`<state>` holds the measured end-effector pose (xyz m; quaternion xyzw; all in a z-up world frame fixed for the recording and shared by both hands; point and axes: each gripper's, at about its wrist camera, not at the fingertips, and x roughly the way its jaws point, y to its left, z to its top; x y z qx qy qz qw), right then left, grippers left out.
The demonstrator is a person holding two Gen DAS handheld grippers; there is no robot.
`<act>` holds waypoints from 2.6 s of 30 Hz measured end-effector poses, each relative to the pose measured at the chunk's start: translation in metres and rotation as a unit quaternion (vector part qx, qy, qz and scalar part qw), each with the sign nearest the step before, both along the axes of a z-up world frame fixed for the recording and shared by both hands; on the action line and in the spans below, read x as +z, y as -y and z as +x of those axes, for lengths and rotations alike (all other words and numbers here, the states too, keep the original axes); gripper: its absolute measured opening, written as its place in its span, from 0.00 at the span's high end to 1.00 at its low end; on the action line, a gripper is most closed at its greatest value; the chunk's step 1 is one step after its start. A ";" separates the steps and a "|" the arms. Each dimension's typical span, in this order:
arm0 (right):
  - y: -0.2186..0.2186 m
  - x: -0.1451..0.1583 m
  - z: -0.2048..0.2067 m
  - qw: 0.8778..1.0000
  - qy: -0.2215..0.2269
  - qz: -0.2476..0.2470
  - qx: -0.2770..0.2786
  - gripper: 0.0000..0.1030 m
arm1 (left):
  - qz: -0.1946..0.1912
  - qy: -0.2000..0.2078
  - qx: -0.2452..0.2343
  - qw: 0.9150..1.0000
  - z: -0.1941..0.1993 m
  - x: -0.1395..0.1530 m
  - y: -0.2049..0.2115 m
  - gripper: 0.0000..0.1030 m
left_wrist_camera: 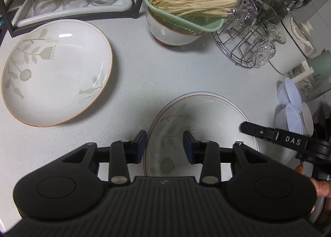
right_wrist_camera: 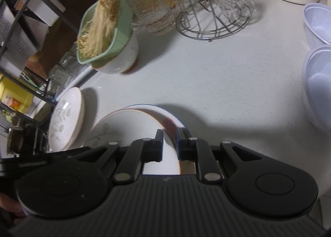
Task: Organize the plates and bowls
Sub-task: 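Carry the leaf-pattern plate over the rose-print plate and lower it, then open the left gripper to release the plate onto the rose-print plate, then withdraw the left gripper and move toward the other leaf-pattern plate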
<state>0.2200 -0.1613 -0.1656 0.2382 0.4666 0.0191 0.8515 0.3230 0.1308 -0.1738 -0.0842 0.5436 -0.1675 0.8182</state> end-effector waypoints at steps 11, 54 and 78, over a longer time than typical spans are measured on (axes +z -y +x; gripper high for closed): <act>-0.008 0.012 -0.004 0.999 0.015 -0.038 0.007 0.84 | -0.006 0.010 0.017 1.000 -0.016 0.014 -0.010 0.68; -0.004 0.137 -0.155 0.980 0.171 -0.085 0.057 0.84 | 0.017 0.149 0.062 0.987 -0.190 0.139 0.021 0.44; 0.016 0.136 -0.211 0.957 0.198 -0.105 0.184 0.83 | 0.022 0.130 0.198 0.971 -0.300 0.131 0.038 0.26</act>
